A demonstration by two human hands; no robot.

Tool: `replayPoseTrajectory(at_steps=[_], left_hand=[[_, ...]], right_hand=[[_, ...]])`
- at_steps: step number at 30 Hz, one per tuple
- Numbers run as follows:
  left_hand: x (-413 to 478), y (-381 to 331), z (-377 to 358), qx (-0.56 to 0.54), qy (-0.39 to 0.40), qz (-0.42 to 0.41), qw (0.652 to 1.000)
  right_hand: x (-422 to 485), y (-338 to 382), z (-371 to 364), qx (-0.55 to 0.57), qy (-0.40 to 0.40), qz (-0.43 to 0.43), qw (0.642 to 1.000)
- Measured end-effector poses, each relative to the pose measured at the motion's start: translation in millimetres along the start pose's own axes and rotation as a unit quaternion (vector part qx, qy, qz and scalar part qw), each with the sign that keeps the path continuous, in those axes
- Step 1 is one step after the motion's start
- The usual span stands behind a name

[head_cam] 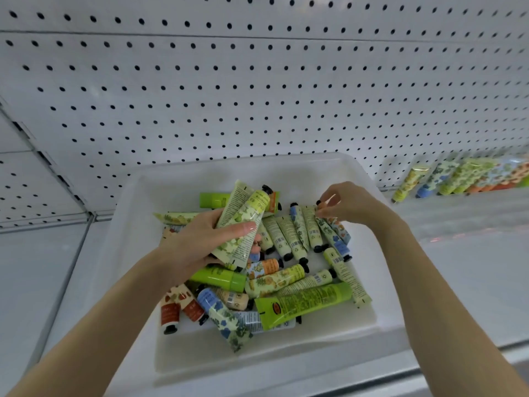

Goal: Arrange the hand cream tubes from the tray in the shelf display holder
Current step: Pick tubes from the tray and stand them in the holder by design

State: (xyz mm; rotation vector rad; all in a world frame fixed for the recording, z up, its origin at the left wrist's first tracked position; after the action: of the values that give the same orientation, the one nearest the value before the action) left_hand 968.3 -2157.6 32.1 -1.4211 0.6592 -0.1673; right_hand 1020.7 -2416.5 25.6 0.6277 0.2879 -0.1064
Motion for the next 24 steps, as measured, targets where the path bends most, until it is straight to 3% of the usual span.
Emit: replayPoseTrajectory(at_steps=[24], left_hand=[[-4.4, -5.9, 14.8, -0.065, -0.04, 0.002, 0.997]], right_hand=[[17.2, 18.2, -53.0, 0.079, 0.043, -0.04, 0.995]])
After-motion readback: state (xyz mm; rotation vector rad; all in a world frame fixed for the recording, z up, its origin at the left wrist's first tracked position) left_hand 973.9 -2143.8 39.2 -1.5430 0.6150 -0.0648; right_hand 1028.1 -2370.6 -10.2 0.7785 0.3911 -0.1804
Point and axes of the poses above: each hand's wrist, its own x-axis towards the middle knuckle, its own z-axis out of the back of the hand, y = z × x, the point moved 5 cm from there along x, towards the middle knuckle, and after that the axes turned 4 degrees about y, right-handed, at the moved point
